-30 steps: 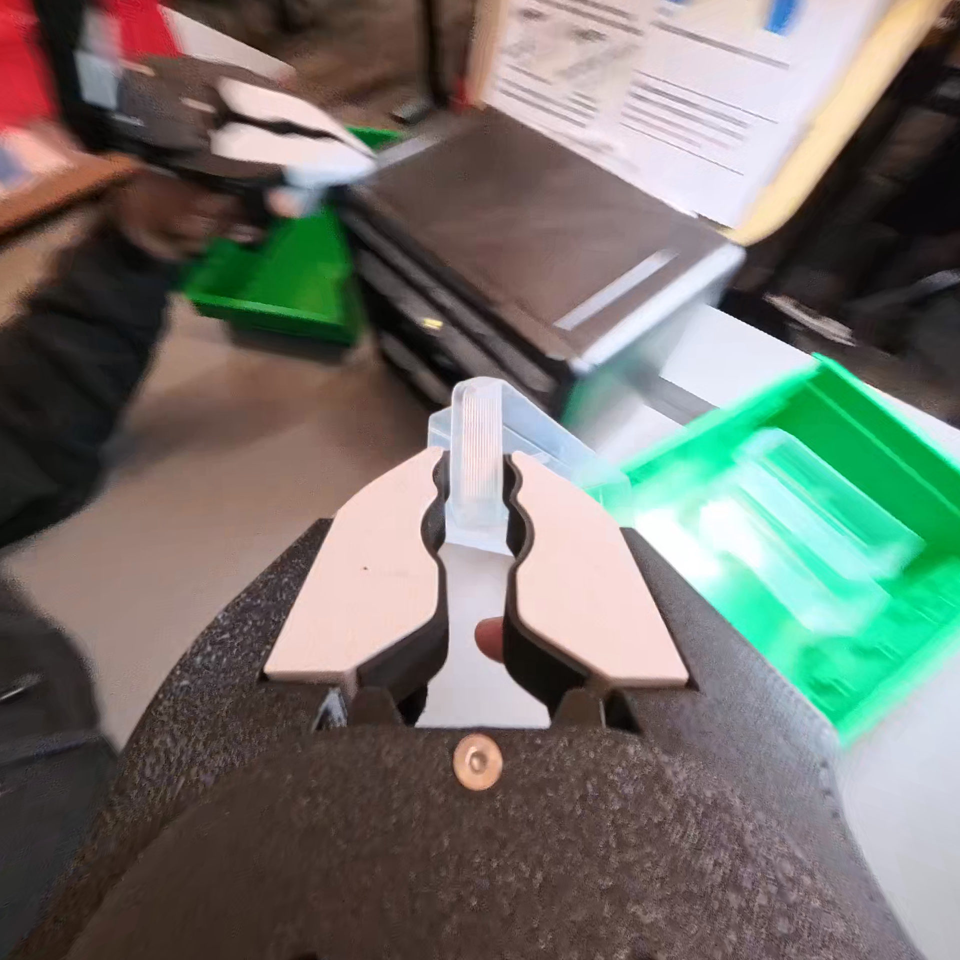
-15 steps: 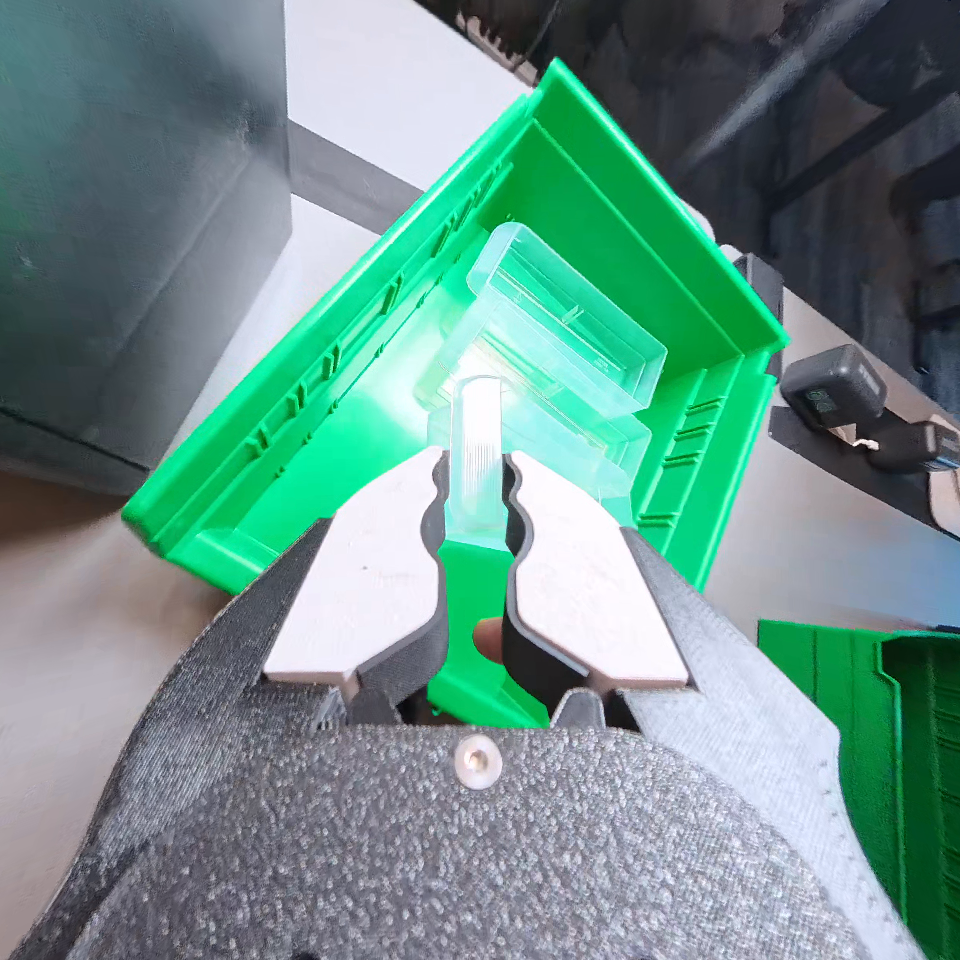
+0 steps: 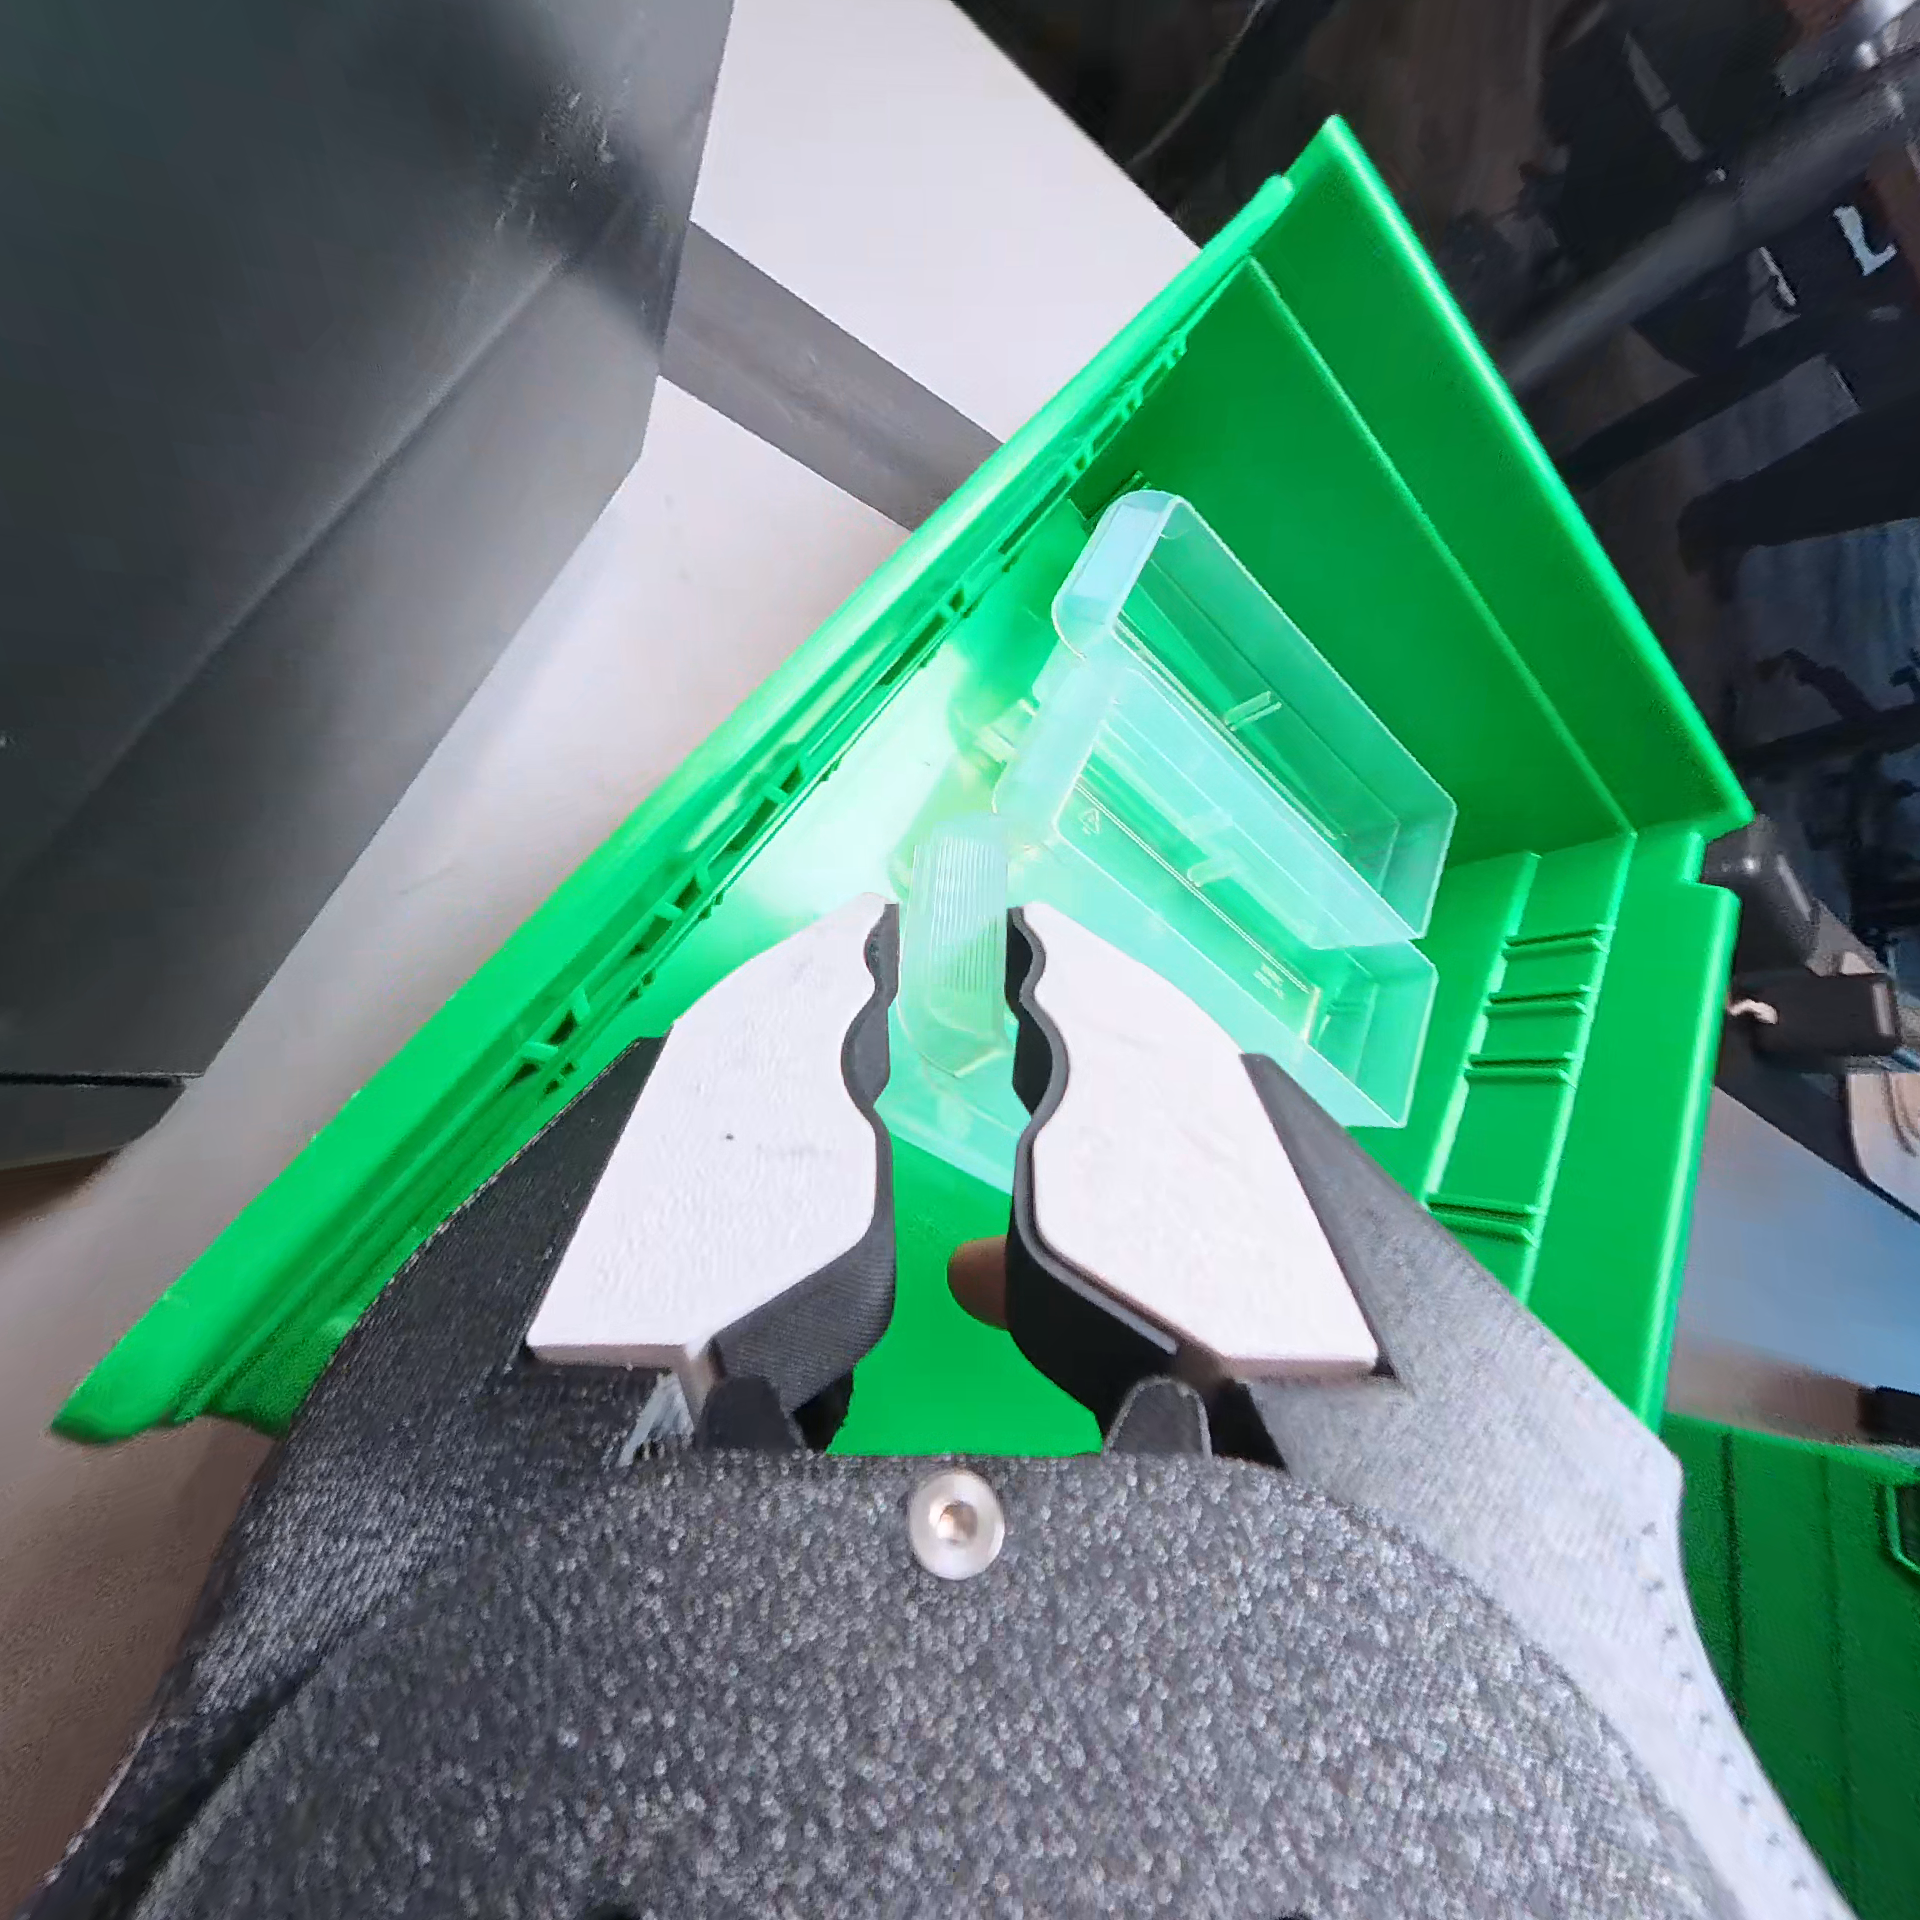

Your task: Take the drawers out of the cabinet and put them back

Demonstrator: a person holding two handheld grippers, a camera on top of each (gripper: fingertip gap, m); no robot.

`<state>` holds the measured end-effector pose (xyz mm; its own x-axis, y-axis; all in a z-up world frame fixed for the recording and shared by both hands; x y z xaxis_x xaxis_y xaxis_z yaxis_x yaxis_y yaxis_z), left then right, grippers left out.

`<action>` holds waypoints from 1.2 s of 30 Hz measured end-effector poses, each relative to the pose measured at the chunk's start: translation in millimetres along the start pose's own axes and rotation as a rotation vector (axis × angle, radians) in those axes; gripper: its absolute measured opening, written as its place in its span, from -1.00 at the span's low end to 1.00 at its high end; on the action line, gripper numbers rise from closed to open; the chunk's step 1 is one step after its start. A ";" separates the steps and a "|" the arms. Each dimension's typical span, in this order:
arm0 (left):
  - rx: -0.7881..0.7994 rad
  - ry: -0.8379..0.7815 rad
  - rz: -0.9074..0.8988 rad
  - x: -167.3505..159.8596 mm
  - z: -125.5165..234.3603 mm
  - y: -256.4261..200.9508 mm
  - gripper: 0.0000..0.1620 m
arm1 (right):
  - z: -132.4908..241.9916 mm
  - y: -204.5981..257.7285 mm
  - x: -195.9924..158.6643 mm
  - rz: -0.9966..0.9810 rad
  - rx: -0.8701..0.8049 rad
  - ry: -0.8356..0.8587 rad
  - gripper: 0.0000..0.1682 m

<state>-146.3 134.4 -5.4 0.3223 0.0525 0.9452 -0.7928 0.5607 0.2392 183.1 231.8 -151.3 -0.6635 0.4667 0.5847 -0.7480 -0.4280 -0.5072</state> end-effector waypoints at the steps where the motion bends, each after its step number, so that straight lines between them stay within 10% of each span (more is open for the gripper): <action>1: 0.000 0.000 0.000 0.0 0.0 0.0 -1.00 | -3.2 2.4 -1.2 0.012 0.008 0.004 -0.77; 14: 0.004 -0.005 -0.007 -0.1 -0.6 0.3 -1.00 | 2.0 1.6 4.5 -0.095 0.428 -0.125 -0.58; 19: 0.000 -0.008 -0.003 -0.1 -0.7 0.4 -1.00 | 10.4 2.5 -23.5 0.206 0.500 -0.072 -0.60; 36: 0.005 -0.008 -0.005 -0.3 -0.6 0.2 -1.00 | -20.0 -14.5 -37.2 0.617 0.155 0.023 -0.84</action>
<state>-146.2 135.1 -5.8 0.3222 0.0426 0.9457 -0.7938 0.5564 0.2454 218.3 236.1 -178.3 -0.9732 0.1139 0.1997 -0.2183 -0.7300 -0.6477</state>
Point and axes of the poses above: each gripper's, where its closed fingertips meet, z back along the fingers, x out of its top, y = z × x across the jaws, the point moved 3 cm from there along z, back along the fingers, and after that the axes turned 2 degrees about -x, right-handed, at the moved point
